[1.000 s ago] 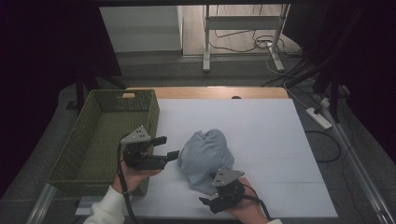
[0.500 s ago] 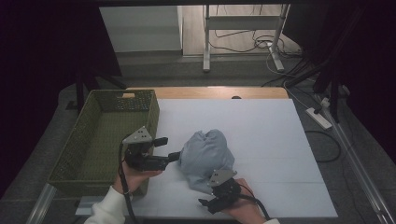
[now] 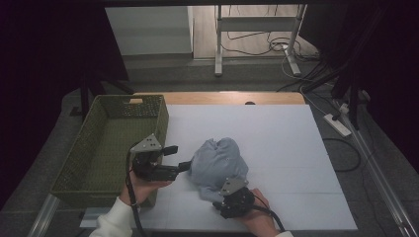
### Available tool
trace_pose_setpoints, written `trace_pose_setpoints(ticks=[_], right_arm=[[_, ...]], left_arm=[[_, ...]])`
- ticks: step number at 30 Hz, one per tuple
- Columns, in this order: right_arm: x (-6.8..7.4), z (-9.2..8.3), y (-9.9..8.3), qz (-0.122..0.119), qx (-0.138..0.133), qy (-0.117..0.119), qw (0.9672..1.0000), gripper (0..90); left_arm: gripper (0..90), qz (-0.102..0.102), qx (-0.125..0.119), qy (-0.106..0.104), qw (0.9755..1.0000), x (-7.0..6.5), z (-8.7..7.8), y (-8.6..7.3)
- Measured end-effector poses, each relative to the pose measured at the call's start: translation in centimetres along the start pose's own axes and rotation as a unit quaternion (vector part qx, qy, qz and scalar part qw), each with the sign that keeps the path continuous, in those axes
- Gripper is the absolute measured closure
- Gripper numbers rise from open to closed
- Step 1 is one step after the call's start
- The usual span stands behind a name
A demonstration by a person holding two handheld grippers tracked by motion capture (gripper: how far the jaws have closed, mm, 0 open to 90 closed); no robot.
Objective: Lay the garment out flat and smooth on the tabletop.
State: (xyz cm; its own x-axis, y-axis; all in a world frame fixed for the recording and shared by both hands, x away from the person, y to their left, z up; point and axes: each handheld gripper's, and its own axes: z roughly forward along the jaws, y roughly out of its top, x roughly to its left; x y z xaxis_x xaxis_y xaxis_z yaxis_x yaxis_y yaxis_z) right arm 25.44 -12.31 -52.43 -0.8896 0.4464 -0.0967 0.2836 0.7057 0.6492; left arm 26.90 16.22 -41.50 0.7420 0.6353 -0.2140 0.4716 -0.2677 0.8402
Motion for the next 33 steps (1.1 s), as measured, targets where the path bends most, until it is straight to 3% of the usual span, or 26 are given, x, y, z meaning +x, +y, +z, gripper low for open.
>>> trace_pose_setpoints(ticks=[7,12,18,20,23,30,33], right_arm=[[-0.6,-0.7,-0.1,-0.007,0.004,-0.010,0.9999,80.4],[-0.5,-1.3,0.2,-0.017,-0.004,-0.003,0.9998,85.1],[-0.2,-3.3,0.7,-0.020,-0.042,-0.002,0.9989,85.4],[-0.7,-5.5,0.4,-0.012,-0.067,-0.016,0.9976,85.5],[-1.9,-7.8,-0.9,0.010,-0.078,-0.039,0.9962,85.5],[-5.7,-11.1,-5.5,0.079,-0.063,-0.082,0.9915,85.5],[-6.7,-11.7,-6.8,0.088,-0.047,-0.102,0.9898,85.4]], left_arm=[[24.3,0.002,0.003,-0.001,1.0000,-0.1,0.1,0.0],[24.3,0.003,0.004,0.000,1.0000,-0.1,0.1,0.0],[24.3,0.004,0.003,0.000,1.0000,-0.2,0.0,0.0],[24.3,0.003,0.002,-0.001,1.0000,-0.2,0.0,0.0],[24.3,0.005,0.004,-0.002,1.0000,-0.4,0.2,0.0],[24.3,0.006,0.006,-0.003,1.0000,-0.6,0.3,0.1],[24.3,0.007,0.007,-0.003,0.9999,-0.6,0.3,0.1]])
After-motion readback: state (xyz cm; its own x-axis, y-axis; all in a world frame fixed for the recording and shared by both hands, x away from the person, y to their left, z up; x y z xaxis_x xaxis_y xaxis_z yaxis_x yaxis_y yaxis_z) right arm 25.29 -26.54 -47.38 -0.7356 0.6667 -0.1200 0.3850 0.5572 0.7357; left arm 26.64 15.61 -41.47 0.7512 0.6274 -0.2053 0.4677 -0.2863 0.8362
